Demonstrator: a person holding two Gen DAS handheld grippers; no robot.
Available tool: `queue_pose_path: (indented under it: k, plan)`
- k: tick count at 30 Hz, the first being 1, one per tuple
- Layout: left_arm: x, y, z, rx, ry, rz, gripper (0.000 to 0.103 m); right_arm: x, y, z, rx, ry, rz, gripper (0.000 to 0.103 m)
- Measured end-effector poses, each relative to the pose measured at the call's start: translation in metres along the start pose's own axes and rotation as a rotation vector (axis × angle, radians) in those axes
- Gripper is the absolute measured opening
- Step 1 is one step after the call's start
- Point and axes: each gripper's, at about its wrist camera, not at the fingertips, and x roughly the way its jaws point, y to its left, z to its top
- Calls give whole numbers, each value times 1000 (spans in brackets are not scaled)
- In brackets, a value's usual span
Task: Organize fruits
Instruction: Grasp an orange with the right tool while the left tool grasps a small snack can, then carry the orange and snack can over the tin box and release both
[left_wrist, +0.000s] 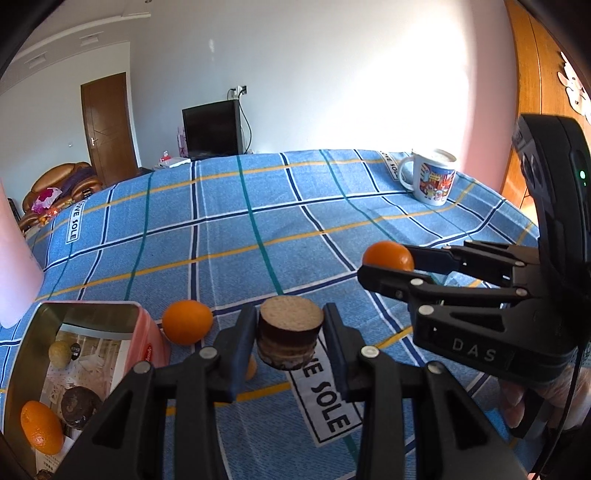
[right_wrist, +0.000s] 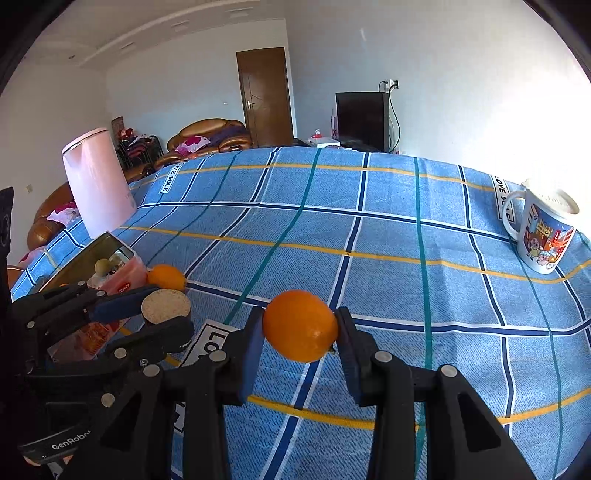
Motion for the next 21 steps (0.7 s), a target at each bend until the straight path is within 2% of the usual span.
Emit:
queue_pose_path:
  k: [21]
  plan:
    - [-21,2,-3,-4,-117,48,38,-26,8,-4,-35,-144,-6,40]
